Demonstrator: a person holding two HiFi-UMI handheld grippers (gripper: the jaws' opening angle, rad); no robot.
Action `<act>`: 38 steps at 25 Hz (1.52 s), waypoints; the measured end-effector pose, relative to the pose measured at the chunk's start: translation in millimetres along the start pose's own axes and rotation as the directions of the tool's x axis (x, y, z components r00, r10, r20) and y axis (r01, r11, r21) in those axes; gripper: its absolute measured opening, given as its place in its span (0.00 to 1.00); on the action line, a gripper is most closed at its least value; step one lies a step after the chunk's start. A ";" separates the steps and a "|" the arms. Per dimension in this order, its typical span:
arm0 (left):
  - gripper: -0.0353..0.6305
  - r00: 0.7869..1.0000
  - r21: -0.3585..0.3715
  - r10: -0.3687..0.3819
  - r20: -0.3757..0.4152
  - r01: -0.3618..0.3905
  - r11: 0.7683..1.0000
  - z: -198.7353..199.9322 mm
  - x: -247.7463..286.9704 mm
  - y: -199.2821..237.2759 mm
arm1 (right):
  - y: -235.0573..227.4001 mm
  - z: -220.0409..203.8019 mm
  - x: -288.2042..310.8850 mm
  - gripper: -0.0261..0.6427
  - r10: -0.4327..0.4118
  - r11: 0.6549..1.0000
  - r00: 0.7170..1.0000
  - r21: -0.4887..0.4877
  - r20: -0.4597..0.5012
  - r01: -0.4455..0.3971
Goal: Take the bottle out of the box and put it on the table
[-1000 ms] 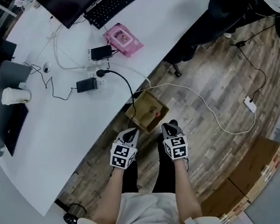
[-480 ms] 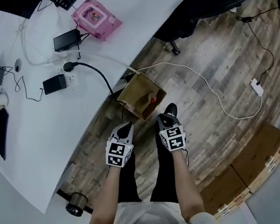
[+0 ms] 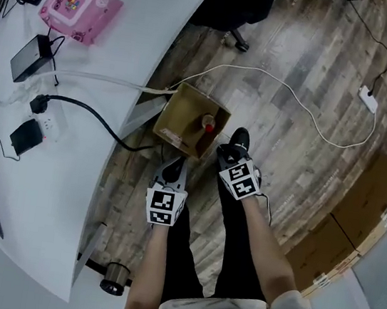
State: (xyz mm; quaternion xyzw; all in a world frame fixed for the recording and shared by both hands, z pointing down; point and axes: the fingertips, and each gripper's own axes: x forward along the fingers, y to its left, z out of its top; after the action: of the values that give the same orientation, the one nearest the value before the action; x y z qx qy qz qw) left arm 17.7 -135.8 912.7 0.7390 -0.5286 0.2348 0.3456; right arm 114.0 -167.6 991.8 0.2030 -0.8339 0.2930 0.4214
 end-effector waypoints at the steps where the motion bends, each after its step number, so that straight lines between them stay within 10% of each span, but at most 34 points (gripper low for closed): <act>1: 0.08 1.000 0.013 -0.008 -0.005 0.008 1.000 -7.0 11.8 2.2 | -3.1 -4.4 8.1 0.10 0.001 1.000 1.000 0.005 -0.003 -0.001; 38: 0.08 0.992 0.111 -0.118 -0.049 0.123 0.986 -130.1 155.1 41.5 | -53.8 -88.2 227.9 0.38 -0.157 0.961 0.984 -0.244 -0.086 0.132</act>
State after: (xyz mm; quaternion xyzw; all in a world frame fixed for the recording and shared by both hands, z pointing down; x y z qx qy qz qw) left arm 32.2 -141.5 1118.7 0.7830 -0.4612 0.2586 0.3275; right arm 68.8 -170.3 1237.9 0.1957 -0.8226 0.1698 0.5061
